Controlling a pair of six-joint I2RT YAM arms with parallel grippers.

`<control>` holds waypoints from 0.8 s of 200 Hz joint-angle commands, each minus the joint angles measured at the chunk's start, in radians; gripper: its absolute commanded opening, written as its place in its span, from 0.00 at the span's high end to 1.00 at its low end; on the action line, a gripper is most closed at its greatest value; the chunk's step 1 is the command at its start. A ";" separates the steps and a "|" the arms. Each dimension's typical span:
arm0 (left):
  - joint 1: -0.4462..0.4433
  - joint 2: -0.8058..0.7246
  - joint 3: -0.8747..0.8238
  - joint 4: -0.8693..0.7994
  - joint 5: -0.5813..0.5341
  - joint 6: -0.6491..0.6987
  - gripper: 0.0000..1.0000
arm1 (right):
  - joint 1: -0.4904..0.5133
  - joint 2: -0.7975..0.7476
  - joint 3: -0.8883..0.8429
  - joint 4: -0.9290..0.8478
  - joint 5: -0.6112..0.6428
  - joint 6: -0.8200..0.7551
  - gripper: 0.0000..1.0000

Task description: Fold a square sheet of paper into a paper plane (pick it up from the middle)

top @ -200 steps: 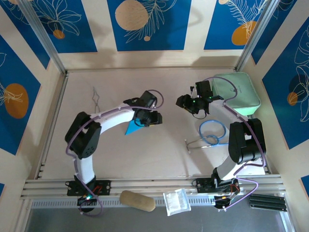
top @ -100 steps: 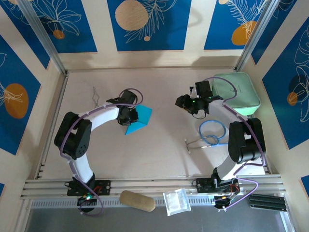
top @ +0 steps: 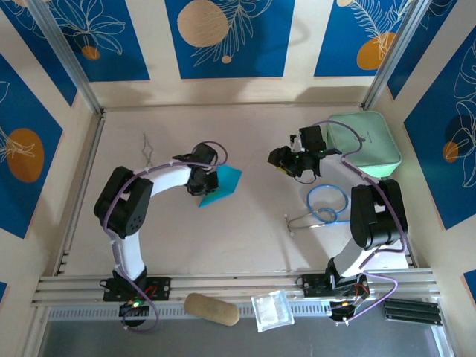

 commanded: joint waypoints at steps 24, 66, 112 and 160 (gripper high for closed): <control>-0.086 0.077 0.061 0.058 0.112 -0.026 0.93 | 0.084 0.096 -0.014 0.057 -0.121 0.066 0.61; -0.090 0.059 0.071 0.099 0.142 -0.081 0.92 | 0.165 0.226 0.055 0.027 -0.156 0.069 0.74; -0.089 -0.012 0.036 0.120 0.136 -0.112 0.90 | 0.201 0.318 0.125 -0.054 -0.169 0.022 0.81; -0.088 -0.046 -0.038 0.122 0.143 -0.124 0.90 | 0.202 0.368 0.176 -0.129 -0.135 -0.033 0.83</control>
